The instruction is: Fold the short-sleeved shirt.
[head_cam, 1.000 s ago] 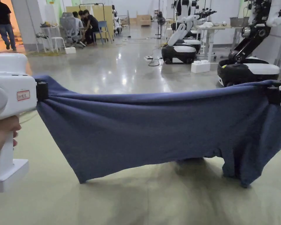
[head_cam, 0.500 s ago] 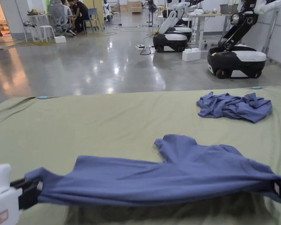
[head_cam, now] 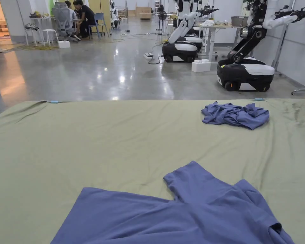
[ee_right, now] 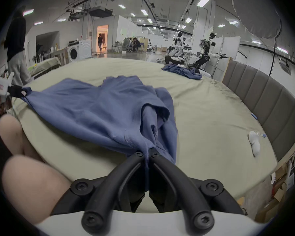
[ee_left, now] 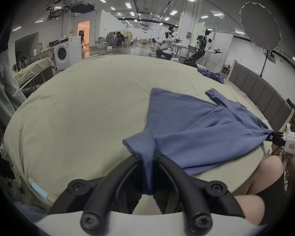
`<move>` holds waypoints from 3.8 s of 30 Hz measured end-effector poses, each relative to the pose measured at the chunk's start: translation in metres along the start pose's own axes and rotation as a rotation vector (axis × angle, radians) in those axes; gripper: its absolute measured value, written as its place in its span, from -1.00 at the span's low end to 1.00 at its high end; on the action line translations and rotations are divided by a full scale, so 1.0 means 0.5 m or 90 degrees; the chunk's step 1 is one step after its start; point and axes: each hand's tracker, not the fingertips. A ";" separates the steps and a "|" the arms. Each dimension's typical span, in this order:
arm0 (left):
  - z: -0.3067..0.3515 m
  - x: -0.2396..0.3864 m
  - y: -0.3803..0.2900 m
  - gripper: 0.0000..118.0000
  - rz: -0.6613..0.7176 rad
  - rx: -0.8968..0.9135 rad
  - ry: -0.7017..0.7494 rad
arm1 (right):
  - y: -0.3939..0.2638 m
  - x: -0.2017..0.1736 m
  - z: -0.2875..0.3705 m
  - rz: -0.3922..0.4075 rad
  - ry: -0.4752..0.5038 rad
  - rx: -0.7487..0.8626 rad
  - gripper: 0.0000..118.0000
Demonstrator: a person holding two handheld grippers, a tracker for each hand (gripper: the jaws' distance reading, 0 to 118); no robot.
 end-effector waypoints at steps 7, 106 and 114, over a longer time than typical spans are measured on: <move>0.064 -0.009 -0.049 1.00 0.042 0.091 -0.007 | -0.035 0.002 0.049 -0.088 0.003 0.031 1.00; 0.421 0.136 0.880 -0.88 -0.054 0.429 0.019 | 1.076 0.199 0.364 -0.064 -0.134 0.431 -0.91; 0.252 0.134 1.052 -0.88 -0.058 0.423 0.072 | 1.246 0.228 0.152 -0.071 -0.161 0.435 -0.91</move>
